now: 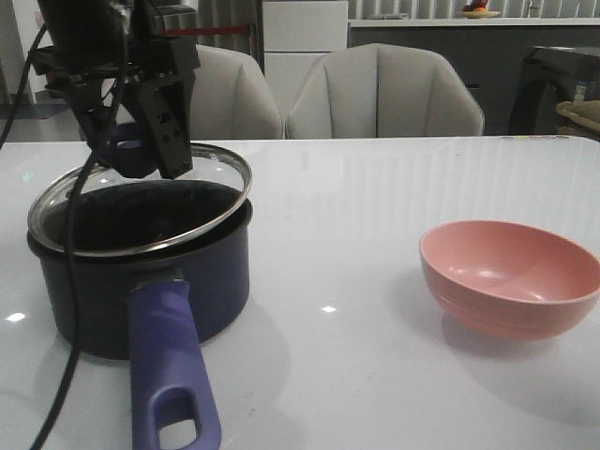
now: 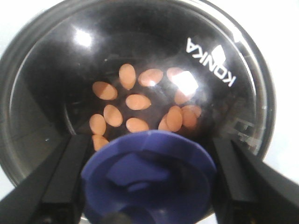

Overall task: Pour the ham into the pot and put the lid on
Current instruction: 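Lower the glass lid onto the saucepan and release the knob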

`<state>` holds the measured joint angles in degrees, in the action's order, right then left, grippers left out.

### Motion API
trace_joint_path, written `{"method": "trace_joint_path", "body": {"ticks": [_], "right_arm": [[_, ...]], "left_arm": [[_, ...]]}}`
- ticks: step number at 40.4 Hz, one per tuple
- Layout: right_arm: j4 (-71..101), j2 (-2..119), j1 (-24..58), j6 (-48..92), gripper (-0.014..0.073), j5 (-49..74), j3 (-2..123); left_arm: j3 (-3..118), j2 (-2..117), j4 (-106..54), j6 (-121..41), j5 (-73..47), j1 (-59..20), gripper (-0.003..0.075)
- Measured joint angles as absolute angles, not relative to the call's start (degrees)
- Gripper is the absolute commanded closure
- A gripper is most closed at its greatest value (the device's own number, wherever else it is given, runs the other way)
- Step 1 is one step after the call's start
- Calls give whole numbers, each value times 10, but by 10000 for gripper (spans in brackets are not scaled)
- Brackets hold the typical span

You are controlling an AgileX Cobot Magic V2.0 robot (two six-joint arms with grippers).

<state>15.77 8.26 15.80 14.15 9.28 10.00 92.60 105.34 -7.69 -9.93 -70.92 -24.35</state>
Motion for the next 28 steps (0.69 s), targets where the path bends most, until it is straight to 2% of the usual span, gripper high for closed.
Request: {"method": "trace_joint_path", "body": {"ticks": [9,14,20,24,28], "right_arm": [[158,83,158,142,444,93,100],[158,83,158,142,444,93,100],[158,83,158,142,444,93,100],[158,83,158,142,444,93,100],[158,83,158,142,444,93,100]], "left_arm": [[926,1068,-75,-99,-705,-243,489],[926,1073,-75,-94,-701,-243,400],[926,1074,-76,-88,-699,-242,239],[926,1075,-77,-86,-699,-241,191],[926,1075,-77,-85,-699,-241,183]]}}
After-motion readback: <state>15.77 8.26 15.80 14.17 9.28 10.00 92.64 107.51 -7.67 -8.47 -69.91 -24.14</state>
